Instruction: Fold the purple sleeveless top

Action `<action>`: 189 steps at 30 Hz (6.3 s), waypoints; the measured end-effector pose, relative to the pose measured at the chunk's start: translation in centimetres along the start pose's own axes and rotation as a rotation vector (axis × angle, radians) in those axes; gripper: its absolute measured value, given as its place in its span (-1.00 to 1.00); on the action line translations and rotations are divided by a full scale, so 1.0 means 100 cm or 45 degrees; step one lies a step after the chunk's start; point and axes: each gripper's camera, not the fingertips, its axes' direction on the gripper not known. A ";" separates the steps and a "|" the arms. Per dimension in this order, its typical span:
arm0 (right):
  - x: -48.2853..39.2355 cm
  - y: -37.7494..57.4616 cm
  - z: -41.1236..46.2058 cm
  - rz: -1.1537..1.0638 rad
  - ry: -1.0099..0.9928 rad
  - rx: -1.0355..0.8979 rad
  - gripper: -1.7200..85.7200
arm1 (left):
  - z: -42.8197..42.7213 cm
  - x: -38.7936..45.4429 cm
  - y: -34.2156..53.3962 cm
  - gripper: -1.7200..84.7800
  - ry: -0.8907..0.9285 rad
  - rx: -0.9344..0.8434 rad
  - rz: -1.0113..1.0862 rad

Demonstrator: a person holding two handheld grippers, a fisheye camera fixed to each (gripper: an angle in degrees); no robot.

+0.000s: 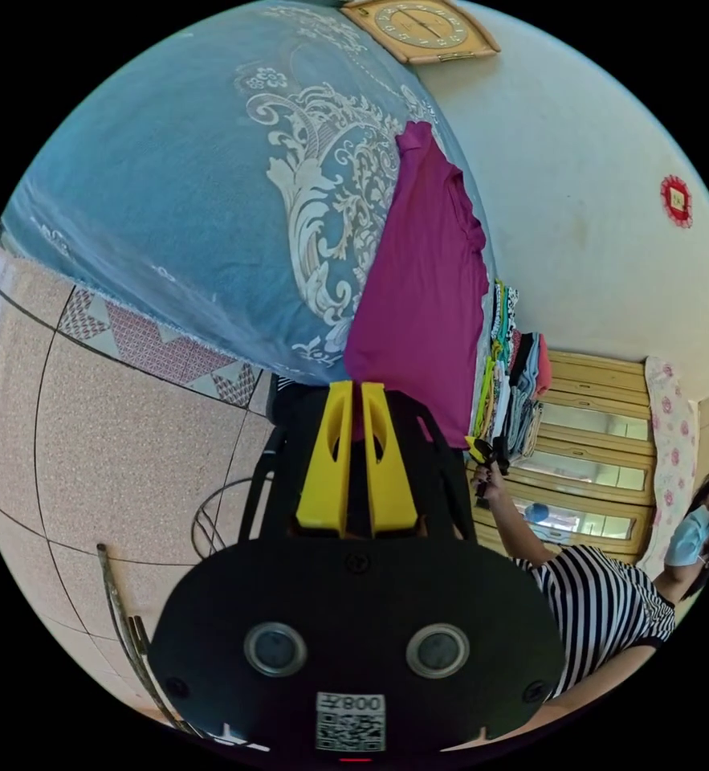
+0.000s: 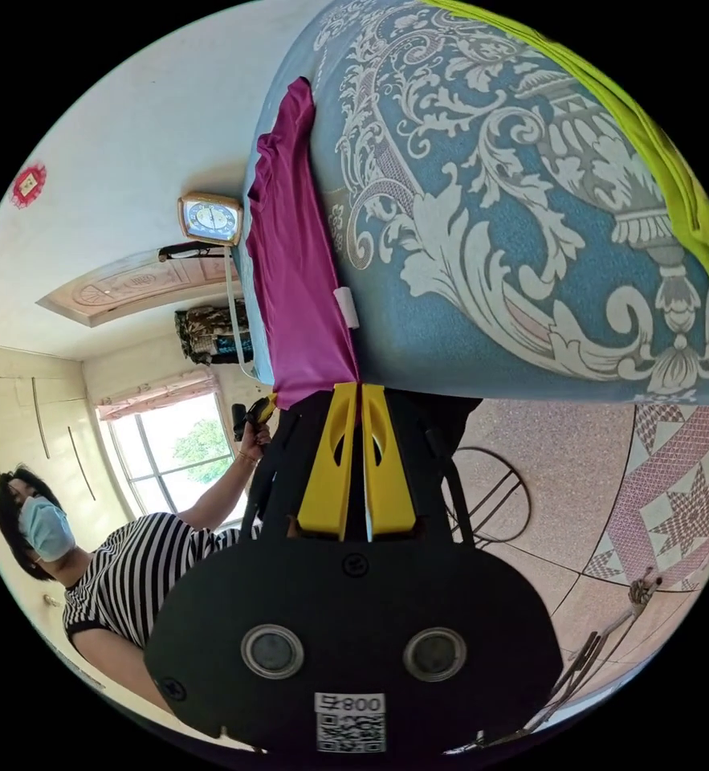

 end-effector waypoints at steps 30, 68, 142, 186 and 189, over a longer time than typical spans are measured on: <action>-0.198 -0.305 0.022 -0.539 0.693 0.228 -0.83 | 0.038 0.128 -0.323 -0.75 -0.175 0.211 0.405; -0.299 -0.457 0.134 -0.927 0.883 0.433 -0.94 | 0.239 0.212 -0.589 -0.85 -0.425 0.308 0.716; -0.130 -0.270 0.171 -0.969 0.933 0.421 -0.92 | 0.748 0.289 -0.714 -0.84 -0.063 -0.286 1.315; -0.026 -0.347 0.209 -1.006 0.700 0.414 -0.96 | 0.651 0.269 -0.623 -0.87 -0.240 -0.262 1.418; -0.008 -0.378 0.238 -0.892 0.839 0.224 -0.96 | 0.647 0.264 -0.613 -0.90 -0.356 -0.277 1.407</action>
